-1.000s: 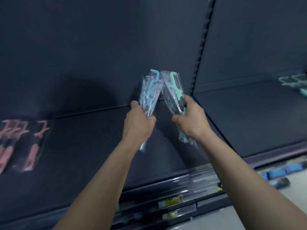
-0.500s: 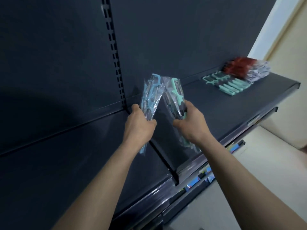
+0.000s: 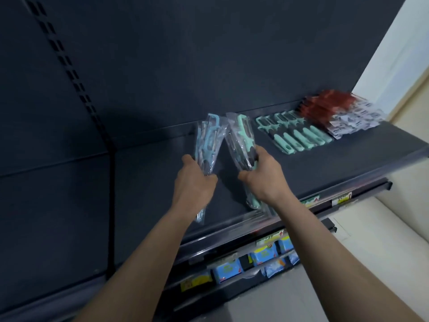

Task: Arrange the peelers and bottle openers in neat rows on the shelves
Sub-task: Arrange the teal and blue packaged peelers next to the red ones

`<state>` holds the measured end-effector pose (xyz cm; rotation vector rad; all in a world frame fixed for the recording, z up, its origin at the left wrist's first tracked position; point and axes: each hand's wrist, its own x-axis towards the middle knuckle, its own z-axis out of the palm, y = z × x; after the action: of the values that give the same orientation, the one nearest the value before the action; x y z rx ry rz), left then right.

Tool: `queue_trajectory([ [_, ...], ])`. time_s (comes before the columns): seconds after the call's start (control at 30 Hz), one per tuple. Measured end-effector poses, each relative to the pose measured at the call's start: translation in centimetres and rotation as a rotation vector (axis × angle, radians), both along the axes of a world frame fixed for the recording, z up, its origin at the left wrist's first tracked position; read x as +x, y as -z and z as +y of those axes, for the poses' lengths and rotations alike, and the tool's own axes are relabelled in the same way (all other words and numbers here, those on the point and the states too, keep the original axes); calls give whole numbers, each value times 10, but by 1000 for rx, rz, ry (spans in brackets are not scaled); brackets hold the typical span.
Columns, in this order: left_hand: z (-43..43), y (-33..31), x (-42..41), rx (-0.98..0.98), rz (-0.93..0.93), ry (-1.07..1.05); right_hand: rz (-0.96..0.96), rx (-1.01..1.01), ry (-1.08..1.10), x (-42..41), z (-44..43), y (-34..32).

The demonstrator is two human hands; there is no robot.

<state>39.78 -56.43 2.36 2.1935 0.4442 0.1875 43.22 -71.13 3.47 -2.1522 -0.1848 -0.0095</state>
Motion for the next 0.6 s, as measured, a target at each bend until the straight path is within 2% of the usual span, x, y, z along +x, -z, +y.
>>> queue_trajectory([
  [0.1, 0, 2, 4, 11, 38, -77, 39, 41, -67, 12, 3, 5],
  [0.23, 13, 7, 14, 29, 64, -123, 65, -7, -147, 25, 21, 11],
  [0.6, 27, 23, 41, 96, 84, -185, 137, -93, -186, 60, 49, 28],
])
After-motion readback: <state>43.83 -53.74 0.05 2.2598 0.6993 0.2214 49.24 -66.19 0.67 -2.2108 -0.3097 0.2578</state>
